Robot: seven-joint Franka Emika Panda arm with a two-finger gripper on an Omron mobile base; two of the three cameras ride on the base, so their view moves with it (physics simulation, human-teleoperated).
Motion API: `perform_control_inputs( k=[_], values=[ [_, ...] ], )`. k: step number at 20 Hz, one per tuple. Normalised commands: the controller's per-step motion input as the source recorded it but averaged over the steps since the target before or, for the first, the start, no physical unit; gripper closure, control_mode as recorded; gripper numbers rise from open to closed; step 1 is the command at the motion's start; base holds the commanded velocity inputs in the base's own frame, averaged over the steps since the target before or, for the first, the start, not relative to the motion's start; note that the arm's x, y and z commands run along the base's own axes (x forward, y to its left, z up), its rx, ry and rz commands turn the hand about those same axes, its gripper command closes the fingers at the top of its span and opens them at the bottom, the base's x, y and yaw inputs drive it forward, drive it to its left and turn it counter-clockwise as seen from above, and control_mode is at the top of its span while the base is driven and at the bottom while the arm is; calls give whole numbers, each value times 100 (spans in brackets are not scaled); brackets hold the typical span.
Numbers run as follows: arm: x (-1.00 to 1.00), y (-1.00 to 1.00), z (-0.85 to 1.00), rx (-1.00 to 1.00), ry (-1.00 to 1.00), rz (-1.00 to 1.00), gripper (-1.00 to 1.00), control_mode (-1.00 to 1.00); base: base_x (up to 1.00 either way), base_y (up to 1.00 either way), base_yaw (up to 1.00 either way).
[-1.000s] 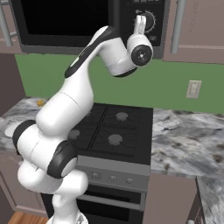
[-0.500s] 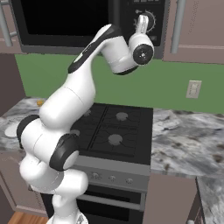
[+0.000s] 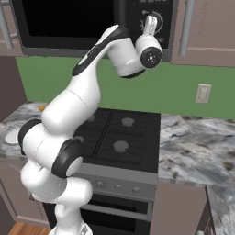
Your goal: Pick the squash from the counter and place it in the microwave. Then turn on the microwave.
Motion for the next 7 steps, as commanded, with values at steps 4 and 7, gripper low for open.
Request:
perform_control_inputs(
  k=[4,7],
  values=[
    [-2,-2,-3,3,0,0,100,-100,0,0,0],
    [-28,-9,0,2,0,0,100,-100,0,0,0]
  ],
)
